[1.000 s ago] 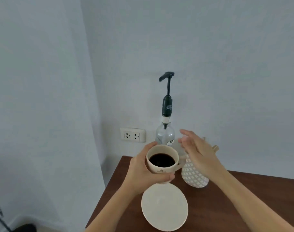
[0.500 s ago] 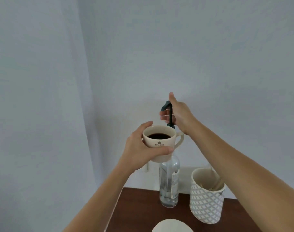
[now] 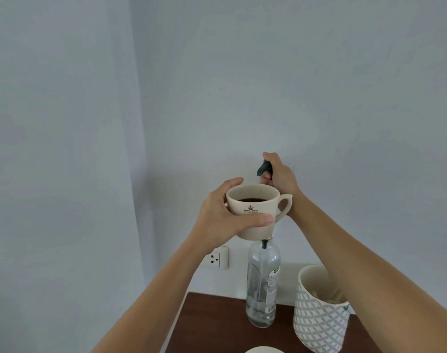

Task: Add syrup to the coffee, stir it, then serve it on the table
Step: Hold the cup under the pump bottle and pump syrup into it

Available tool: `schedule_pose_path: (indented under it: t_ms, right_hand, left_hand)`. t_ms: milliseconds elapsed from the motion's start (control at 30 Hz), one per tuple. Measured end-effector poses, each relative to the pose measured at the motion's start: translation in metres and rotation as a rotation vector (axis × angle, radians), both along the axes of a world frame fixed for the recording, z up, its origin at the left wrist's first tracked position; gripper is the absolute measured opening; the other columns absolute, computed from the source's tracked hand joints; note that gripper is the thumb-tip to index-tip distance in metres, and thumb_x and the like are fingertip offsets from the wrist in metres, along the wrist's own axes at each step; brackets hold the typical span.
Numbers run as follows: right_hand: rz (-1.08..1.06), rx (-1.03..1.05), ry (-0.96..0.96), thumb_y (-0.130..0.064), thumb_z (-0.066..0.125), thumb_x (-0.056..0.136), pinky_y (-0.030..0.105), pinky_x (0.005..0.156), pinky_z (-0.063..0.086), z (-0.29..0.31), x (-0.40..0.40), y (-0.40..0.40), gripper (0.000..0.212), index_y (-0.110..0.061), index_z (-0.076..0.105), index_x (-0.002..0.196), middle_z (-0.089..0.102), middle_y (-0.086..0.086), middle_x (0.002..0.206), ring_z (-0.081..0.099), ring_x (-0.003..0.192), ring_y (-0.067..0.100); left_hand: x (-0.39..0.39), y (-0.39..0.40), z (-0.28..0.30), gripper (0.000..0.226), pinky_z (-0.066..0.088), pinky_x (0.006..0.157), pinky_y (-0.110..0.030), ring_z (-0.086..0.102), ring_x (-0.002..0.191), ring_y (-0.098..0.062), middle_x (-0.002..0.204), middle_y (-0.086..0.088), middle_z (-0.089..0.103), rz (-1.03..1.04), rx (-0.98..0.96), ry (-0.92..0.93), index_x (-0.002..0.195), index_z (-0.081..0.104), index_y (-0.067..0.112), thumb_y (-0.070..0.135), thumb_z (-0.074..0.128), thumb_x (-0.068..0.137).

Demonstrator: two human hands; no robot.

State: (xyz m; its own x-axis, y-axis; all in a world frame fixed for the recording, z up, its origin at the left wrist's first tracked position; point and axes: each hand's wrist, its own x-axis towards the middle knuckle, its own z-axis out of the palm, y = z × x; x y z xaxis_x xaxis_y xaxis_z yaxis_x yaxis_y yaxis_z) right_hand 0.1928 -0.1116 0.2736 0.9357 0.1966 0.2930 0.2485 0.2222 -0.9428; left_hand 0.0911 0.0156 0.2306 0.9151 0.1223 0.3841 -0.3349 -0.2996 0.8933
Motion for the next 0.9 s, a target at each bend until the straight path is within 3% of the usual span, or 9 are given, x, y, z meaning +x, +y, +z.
schedule_pose_path:
  t_ms: [200,267,500,900]
  right_hand:
    - [-0.071,0.102,-0.204,-0.022,0.050,0.098,0.026,0.047,0.038,-0.006,0.002,0.001,0.024,-0.008,0.062,0.083,0.054,-0.003,0.048,0.042,0.048,0.015]
    - [-0.058,0.136,-0.258,-0.023,0.048,0.101,0.025,0.049,0.042,-0.009,0.004,0.001,0.024,-0.010,0.067,0.093,0.057,-0.002,0.054,0.048,0.051,0.015]
    - [-0.081,0.198,-0.350,-0.028,0.045,0.104,0.025,0.051,0.045,-0.017,0.007,0.007,0.037,-0.004,0.064,0.083,0.058,0.002,0.057,0.058,0.057,0.014]
    - [-0.155,0.226,-0.383,-0.014,0.045,0.101,0.025,0.049,0.042,-0.020,0.011,0.007,0.029,-0.002,0.060,0.079,0.059,0.000,0.051,0.057,0.052,0.015]
  left_hand:
    - [0.002,0.000,0.002,0.114,0.057,0.087,-0.026,0.066,0.109,-0.010,0.124,0.008,0.067,-0.008,-0.013,0.001,0.141,0.053,0.033,0.051,0.088,0.034]
    - [0.002,0.000,0.003,0.113,0.057,0.087,-0.026,0.067,0.110,-0.011,0.124,0.008,0.068,-0.012,-0.017,0.002,0.140,0.053,0.033,0.051,0.089,0.034]
    - [0.001,-0.003,0.007,0.113,0.056,0.084,-0.023,0.067,0.110,-0.010,0.124,0.009,0.068,-0.029,-0.030,0.005,0.140,0.054,0.033,0.050,0.089,0.034]
    - [0.006,-0.004,0.006,0.114,0.055,0.084,-0.021,0.067,0.110,-0.009,0.123,0.008,0.069,-0.045,-0.040,0.010,0.141,0.053,0.031,0.048,0.089,0.034]
